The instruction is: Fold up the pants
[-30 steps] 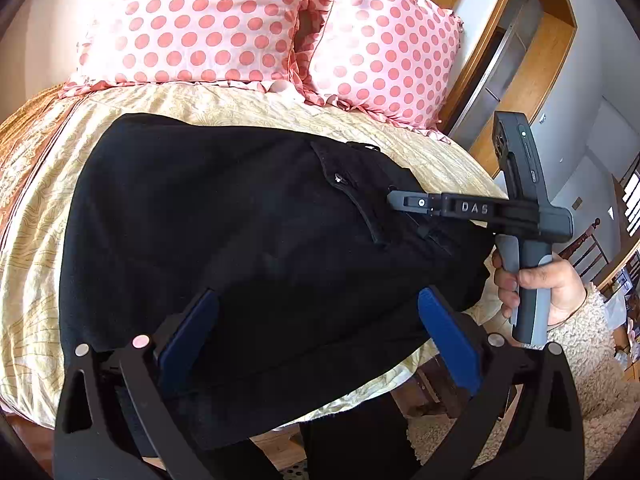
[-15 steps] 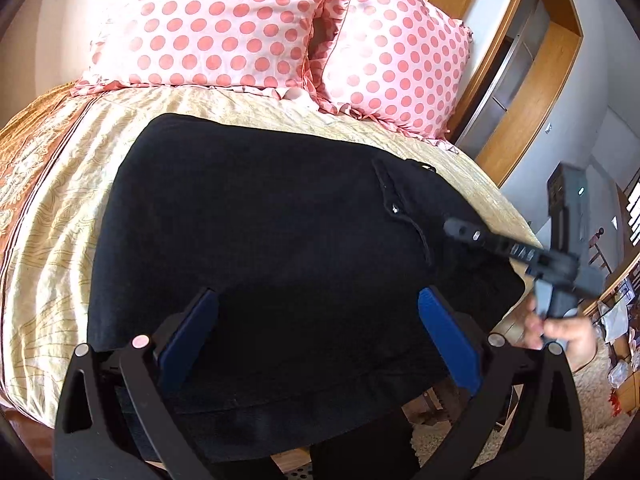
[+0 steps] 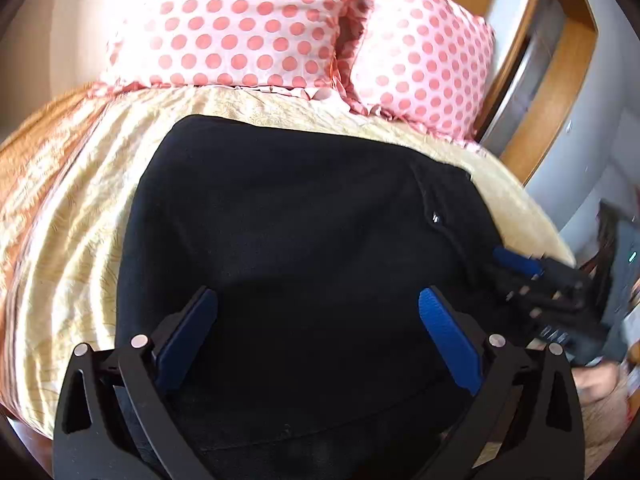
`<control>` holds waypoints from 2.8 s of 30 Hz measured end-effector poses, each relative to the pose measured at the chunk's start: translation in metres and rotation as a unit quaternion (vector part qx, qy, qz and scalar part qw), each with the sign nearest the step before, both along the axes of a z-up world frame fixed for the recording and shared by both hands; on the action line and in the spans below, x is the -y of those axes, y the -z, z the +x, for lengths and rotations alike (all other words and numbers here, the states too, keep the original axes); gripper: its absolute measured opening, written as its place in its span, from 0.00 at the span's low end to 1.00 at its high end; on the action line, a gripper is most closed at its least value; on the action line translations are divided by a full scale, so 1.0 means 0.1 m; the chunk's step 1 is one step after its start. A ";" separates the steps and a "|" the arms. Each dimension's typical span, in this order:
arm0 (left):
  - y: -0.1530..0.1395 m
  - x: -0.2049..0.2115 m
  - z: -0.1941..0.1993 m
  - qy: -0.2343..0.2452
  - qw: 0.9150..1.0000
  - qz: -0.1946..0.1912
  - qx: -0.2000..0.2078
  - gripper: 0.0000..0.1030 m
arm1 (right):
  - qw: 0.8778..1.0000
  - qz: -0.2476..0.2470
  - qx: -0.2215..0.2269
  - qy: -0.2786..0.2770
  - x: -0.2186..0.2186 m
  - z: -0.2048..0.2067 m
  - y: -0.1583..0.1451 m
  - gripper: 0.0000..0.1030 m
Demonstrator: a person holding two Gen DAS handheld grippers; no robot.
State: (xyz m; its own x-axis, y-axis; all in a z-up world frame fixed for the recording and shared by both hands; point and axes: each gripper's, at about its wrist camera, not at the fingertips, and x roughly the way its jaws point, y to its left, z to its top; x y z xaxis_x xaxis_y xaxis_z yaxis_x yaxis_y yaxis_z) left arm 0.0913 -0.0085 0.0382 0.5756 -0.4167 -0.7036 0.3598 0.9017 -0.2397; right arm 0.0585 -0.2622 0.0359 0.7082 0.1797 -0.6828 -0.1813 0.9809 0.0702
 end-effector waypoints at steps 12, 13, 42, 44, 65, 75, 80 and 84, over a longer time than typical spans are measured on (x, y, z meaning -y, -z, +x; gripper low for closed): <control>-0.09 -0.23 -0.01 -0.019 0.999 -0.034 -0.011 0.98 | 0.976 0.182 -0.102 0.062 0.83 0.36 0.06 0.61; -0.08 -0.23 -0.01 -0.019 0.999 -0.033 -0.011 0.98 | 0.974 0.190 -0.109 0.058 0.82 0.38 0.10 0.60; -0.07 -0.45 0.11 -0.039 0.995 -0.088 -0.035 0.98 | 0.998 0.040 0.009 -0.044 0.25 0.22 -0.06 0.30; -0.08 -0.59 0.21 -0.049 0.990 -0.124 -0.052 0.98 | 0.996 0.075 -0.010 -0.038 0.35 0.27 0.00 0.32; 0.11 -0.87 0.95 -0.059 0.970 -0.174 -0.157 0.43 | 0.989 0.141 -0.031 -0.034 0.45 0.34 0.09 0.28; -0.16 -0.75 0.82 -0.050 0.990 -0.103 -0.080 0.06 | 0.980 0.197 -0.011 -0.032 0.53 0.35 -0.08 0.18; -0.41 -0.63 0.86 -0.038 0.994 -0.095 -0.046 0.06 | 0.971 0.236 0.004 -0.050 0.55 0.49 -0.31 0.16; -0.64 -0.51 0.98 -0.024 0.996 -0.089 -0.018 0.06 | 0.968 0.243 0.017 -0.054 0.53 0.71 -0.47 0.15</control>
